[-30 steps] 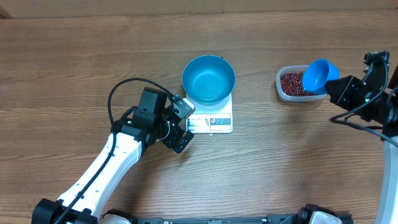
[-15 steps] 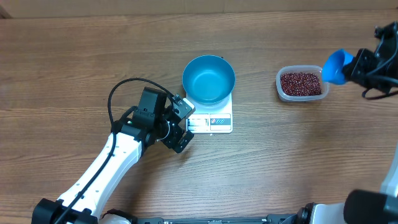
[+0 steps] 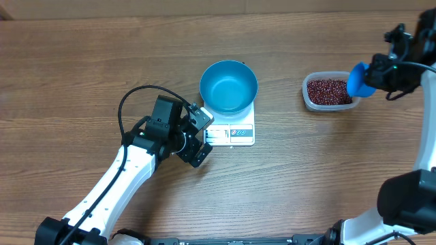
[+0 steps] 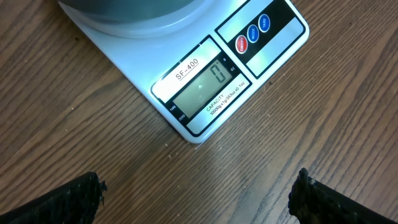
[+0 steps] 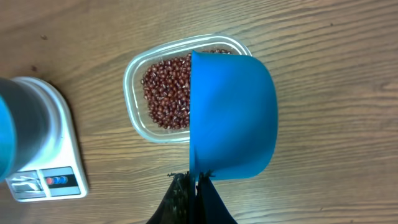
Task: Scoop item into bowl and weigh 150g on scale
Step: 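Lower the blue scoop with the right gripper into the bean tub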
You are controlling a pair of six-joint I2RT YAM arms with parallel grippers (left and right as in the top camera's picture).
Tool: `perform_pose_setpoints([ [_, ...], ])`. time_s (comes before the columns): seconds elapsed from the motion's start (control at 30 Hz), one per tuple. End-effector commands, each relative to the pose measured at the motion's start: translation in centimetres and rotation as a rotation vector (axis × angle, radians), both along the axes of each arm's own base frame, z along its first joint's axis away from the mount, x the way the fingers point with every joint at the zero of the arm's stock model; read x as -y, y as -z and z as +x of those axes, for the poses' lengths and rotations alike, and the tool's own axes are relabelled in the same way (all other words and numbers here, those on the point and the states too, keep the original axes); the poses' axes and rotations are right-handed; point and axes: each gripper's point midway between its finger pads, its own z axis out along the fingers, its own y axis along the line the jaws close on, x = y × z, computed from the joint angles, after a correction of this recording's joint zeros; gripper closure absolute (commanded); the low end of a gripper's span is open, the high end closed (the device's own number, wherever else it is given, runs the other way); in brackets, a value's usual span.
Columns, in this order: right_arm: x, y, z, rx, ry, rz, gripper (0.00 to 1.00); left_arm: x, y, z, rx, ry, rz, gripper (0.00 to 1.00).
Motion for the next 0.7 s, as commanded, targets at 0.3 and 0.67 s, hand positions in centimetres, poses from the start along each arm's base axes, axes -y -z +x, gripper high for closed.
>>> perform_pose_setpoints([
  [0.3, -0.9, 0.6, 2.7, 0.018, -0.115, -0.209, 0.96, 0.3, 0.3, -0.3, -0.007, 0.016, -0.002, 0.01],
  [0.67, -0.9, 3.6, 3.8, -0.036, -0.118, -0.198, 0.96, 0.3, 0.3, -0.3, -0.007, 0.016, -0.002, 0.00],
])
